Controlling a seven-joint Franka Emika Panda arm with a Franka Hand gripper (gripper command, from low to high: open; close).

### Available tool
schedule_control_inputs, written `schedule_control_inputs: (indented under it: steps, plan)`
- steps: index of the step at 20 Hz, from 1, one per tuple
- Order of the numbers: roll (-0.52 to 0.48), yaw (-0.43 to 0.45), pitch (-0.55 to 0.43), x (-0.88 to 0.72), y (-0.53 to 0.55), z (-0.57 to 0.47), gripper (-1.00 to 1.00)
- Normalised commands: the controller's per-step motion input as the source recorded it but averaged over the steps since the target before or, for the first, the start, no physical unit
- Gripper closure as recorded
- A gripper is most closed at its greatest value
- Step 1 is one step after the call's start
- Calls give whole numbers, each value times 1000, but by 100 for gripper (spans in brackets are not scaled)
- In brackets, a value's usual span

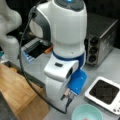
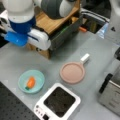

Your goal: Pick up the pan. Place the pan on the table. Pick up the bowl. Place the bowl on the stove.

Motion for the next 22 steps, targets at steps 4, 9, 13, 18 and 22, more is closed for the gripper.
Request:
schedule_control_inputs:
  steps: [4,9,13,18,22]
  plan:
    - [196,43,230,610,-367,-35,-100]
    - [214,76,134,545,-363,-194,-100]
    - [216,62,37,404,-328,-361,-100]
    - [229,21,-14,238,-214,-287,-100]
    - [218,-15,-71,92,-106,-200,-100]
